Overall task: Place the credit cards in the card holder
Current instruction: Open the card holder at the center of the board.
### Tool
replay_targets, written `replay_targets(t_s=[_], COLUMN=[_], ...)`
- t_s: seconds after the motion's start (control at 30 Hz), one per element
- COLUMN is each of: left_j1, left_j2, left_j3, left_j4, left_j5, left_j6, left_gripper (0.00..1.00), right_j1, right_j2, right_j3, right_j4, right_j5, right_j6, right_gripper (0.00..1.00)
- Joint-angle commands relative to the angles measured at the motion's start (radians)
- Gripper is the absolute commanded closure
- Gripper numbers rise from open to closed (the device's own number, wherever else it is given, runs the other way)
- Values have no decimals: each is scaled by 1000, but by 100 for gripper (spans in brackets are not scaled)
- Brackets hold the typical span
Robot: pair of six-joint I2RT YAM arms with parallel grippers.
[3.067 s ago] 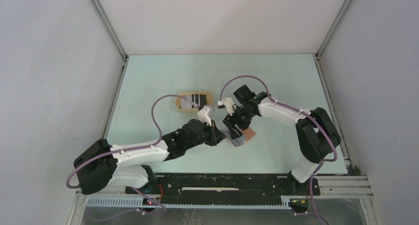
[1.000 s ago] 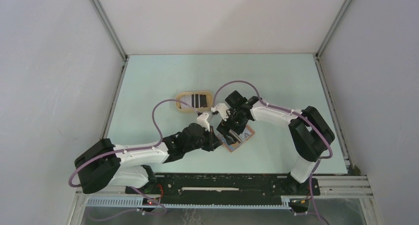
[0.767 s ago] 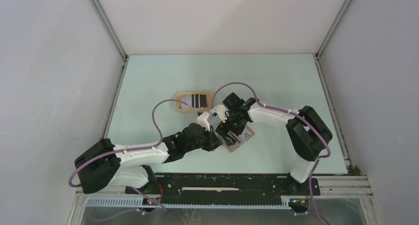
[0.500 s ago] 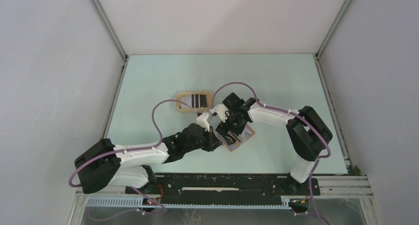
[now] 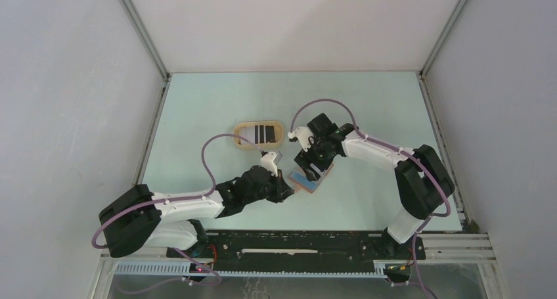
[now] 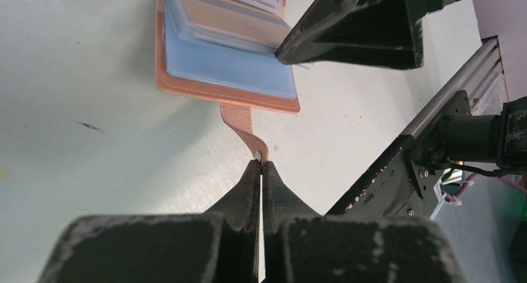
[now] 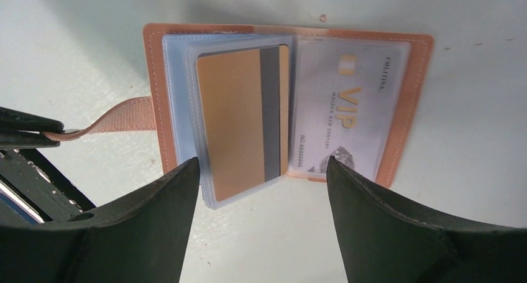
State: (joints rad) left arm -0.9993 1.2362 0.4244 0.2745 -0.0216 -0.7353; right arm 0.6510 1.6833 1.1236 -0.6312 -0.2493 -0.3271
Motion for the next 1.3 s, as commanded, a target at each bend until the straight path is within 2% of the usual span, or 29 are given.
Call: replay_targets(t_s=[0.0, 0.2, 0.67, 1.0, 1.07, 1.17, 1.27], left_j1=[2, 1, -22, -39, -39, -39, -38], left_j2=[-12, 3, 86, 216, 221, 200, 146], left_j3=[-25, -34, -54, 30, 35, 34, 31], left_j4=[20, 44, 194, 285, 287, 281, 240], left_j5=[14, 56, 196, 268, 265, 255, 228], left_j6=[-14, -22, -70, -96, -95, -88, -62], left_gripper=[100, 100, 100, 99, 95, 75, 62], right_j1=[-33, -67, -120, -124, -125, -125, -125], right_j2=[-57, -66, -12, 17, 19, 26, 35], right_j3=[4, 4, 4, 4, 4, 4, 4], right_j4=[18, 18, 31, 26, 26, 25, 26], right_j5=[34, 14, 91, 67, 61, 62, 68], right_j6=[-1, -1, -6, -41, -46, -55, -62], right_gripper=[19, 22, 14, 10, 7, 5, 4])
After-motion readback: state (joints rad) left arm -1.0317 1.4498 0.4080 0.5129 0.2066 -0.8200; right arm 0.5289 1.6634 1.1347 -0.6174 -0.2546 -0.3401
